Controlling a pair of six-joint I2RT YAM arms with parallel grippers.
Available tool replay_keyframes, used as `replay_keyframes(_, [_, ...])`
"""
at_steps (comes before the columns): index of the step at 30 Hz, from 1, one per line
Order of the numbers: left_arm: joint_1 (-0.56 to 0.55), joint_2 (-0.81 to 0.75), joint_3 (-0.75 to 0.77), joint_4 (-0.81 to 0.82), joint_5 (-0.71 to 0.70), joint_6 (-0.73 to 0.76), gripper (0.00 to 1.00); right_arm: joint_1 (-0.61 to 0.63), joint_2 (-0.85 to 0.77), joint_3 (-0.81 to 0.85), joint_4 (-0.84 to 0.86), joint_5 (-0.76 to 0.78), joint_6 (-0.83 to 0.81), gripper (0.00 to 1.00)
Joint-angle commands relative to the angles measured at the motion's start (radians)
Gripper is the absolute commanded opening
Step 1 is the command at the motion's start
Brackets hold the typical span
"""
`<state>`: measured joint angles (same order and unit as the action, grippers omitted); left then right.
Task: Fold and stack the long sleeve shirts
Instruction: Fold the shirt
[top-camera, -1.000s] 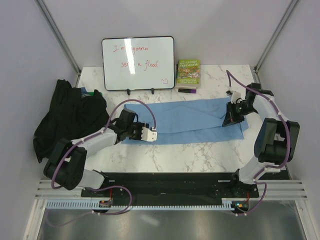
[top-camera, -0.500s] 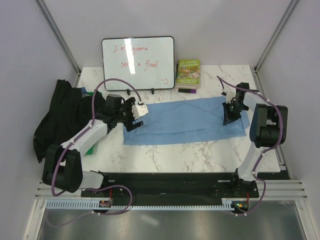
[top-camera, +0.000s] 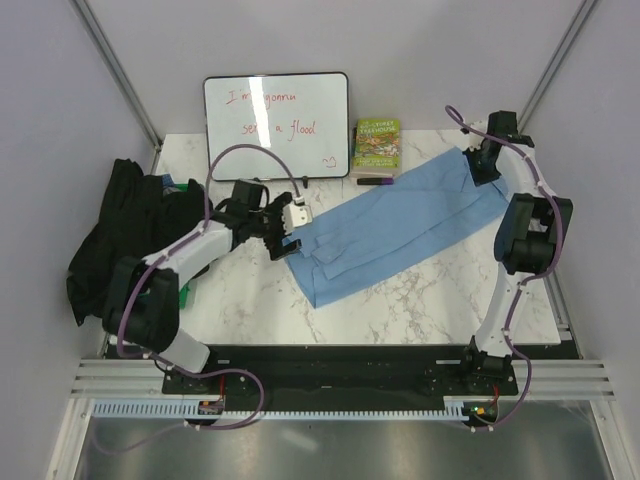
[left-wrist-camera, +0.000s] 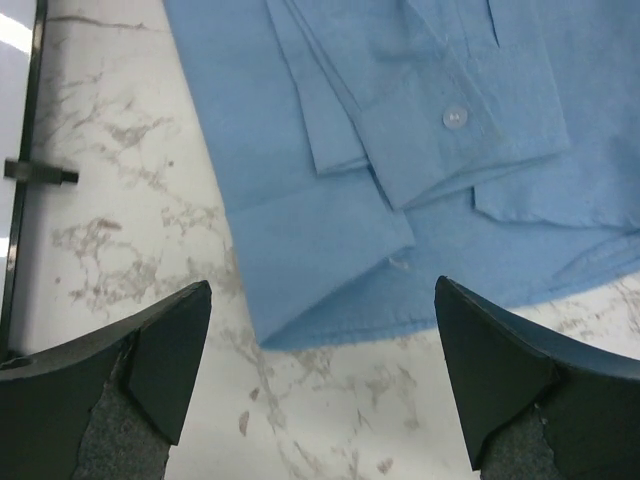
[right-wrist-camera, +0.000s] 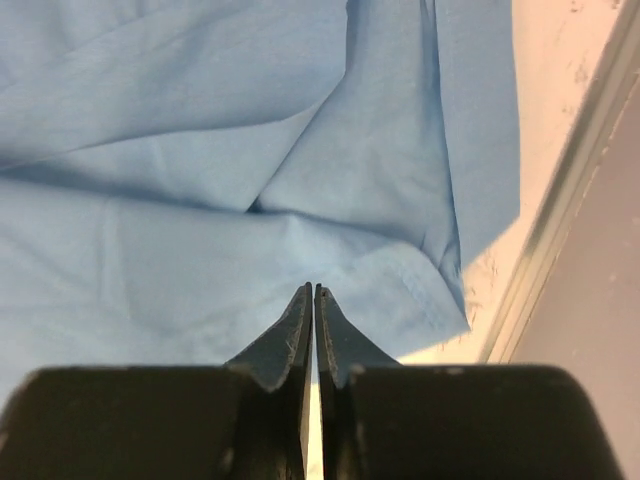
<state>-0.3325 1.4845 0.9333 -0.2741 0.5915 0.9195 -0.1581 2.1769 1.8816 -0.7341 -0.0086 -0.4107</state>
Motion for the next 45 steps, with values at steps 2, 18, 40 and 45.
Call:
replay_keyframes(2, [-0.132,0.207,0.185,-0.02,-0.133,0.042,0.99,0.0,-0.213,-0.091,-0.093,-0.099,0.044,0.1])
replay_keyframes(18, [-0.548,0.306,0.136,-0.318,-0.292,-0.051,0.99,-0.006,-0.33,-0.365,-0.145,-0.191,0.11,0.07])
replay_keyframes(40, [-0.418,-0.133,0.141,-0.246,-0.129,-0.426,0.99,0.083,-0.059,-0.353,0.044,-0.11,0.216,0.03])
replay_keyframes(45, [-0.376,-0.247,0.038,-0.237,-0.127,-0.346,0.99,0.081,0.076,-0.167,0.042,-0.036,0.201,0.03])
